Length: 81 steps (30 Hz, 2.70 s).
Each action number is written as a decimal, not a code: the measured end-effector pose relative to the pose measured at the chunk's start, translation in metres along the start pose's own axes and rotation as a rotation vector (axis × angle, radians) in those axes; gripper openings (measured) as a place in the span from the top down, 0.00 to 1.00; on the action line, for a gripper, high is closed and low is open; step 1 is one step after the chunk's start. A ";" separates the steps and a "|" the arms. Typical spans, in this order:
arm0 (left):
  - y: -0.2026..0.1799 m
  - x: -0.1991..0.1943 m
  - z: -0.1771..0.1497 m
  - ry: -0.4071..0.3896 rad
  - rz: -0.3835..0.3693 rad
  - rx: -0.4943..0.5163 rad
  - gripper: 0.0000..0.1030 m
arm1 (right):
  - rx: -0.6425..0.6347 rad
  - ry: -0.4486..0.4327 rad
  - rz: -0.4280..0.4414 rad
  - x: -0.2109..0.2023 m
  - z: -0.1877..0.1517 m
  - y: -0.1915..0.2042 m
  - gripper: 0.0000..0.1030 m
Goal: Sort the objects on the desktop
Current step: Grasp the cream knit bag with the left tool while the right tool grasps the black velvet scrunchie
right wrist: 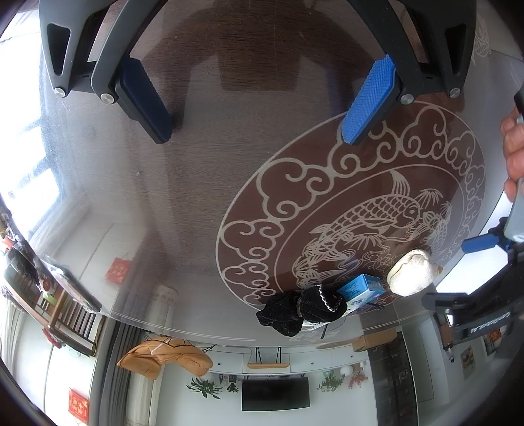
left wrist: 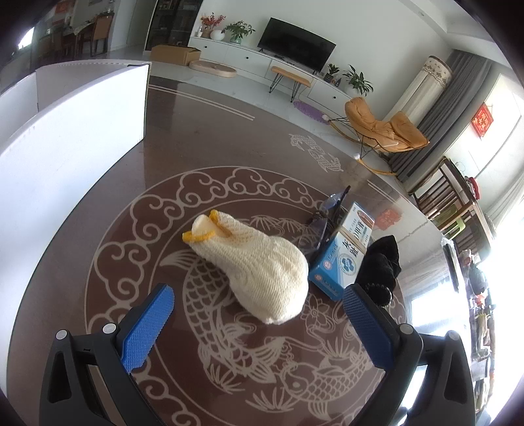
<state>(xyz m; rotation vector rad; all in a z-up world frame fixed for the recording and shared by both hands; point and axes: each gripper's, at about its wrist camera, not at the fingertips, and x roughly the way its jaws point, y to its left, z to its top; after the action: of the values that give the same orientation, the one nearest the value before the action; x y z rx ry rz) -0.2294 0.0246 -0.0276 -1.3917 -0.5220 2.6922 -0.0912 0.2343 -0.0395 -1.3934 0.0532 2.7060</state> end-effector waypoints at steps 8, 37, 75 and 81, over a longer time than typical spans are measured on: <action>0.004 0.039 0.011 0.004 0.146 0.173 0.07 | 0.000 0.000 0.000 0.000 0.000 0.000 0.00; 0.042 -0.021 -0.056 0.017 0.077 0.374 0.00 | 0.001 0.000 0.000 0.000 0.000 0.000 0.00; 0.028 -0.013 -0.063 0.031 0.105 0.441 0.00 | -0.101 0.020 0.122 0.008 0.057 0.002 0.59; 0.028 -0.013 -0.063 0.030 0.105 0.440 0.00 | -0.071 -0.044 0.106 -0.023 0.007 -0.023 0.46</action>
<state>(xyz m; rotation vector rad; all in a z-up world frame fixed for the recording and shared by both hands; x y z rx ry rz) -0.1687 0.0125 -0.0597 -1.3559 0.1481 2.6334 -0.0810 0.2557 -0.0169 -1.3870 0.0282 2.8501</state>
